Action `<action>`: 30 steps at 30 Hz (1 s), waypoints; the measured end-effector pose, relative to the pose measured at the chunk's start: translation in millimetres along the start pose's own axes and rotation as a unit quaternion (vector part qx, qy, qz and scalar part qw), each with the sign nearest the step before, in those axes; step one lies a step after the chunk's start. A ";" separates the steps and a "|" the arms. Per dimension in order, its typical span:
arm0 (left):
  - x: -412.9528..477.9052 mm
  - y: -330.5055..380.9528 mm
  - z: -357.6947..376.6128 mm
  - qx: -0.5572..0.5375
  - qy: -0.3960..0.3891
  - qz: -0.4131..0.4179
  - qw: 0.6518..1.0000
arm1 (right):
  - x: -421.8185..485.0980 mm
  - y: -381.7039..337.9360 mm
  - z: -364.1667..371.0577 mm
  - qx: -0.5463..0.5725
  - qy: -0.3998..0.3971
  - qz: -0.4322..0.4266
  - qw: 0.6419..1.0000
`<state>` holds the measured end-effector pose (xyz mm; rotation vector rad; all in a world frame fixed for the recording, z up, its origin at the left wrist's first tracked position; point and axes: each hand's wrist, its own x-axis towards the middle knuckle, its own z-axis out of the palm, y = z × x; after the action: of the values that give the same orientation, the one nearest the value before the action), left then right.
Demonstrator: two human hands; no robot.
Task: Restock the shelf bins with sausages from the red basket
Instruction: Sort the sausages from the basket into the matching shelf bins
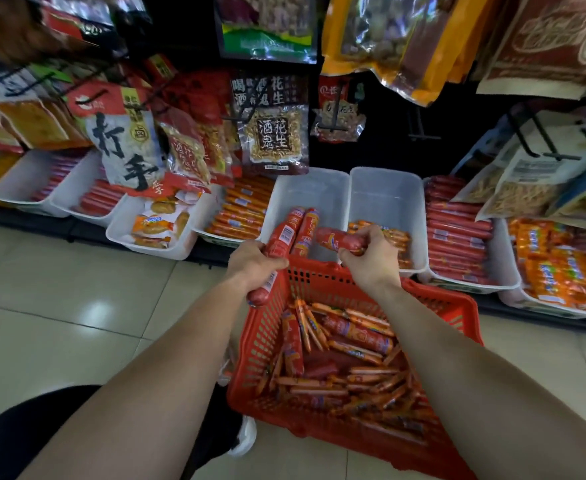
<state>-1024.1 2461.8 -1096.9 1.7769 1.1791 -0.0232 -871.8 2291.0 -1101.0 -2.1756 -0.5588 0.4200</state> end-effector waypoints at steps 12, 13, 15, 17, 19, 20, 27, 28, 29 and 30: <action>71.9 -9.2 11.1 -0.032 0.016 -0.003 0.999 | 61.8 10.8 82.0 -0.143 0.009 0.045 0.989; 79.0 -3.7 12.1 -0.026 0.014 0.002 1.000 | 58.7 15.7 79.2 -0.136 0.016 0.038 0.990; 94.7 10.7 15.8 -0.004 0.016 0.011 1.000 | 56.2 25.5 68.6 -0.127 0.014 0.035 0.991; 110.8 24.6 20.9 0.025 0.025 0.024 0.999 | 56.2 37.3 57.6 -0.123 -0.003 0.042 0.992; 126.8 36.1 29.5 0.046 0.042 0.038 0.997 | 56.3 48.9 48.8 -0.122 -0.016 0.050 0.991; 134.8 40.2 34.9 0.056 0.050 0.043 0.996 | 56.0 54.1 45.0 -0.122 -0.020 0.051 0.991; 165.7 29.6 60.9 0.141 0.090 0.056 0.984 | 53.2 72.5 42.8 -0.108 -0.046 0.026 0.993; 161.5 24.7 61.6 0.139 0.092 0.054 0.985 | 50.3 74.9 42.2 -0.107 -0.051 0.027 0.993; 155.0 20.1 61.4 0.127 0.097 0.057 0.985 | 47.3 76.7 41.3 -0.104 -0.056 0.025 0.993; 145.2 16.5 60.0 0.109 0.103 0.064 0.987 | 43.9 78.2 39.5 -0.100 -0.059 0.023 0.993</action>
<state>-907.9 2519.1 -1187.4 2.0845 1.2439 0.1153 -834.1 2296.0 -1191.3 -2.3712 -0.6398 0.5416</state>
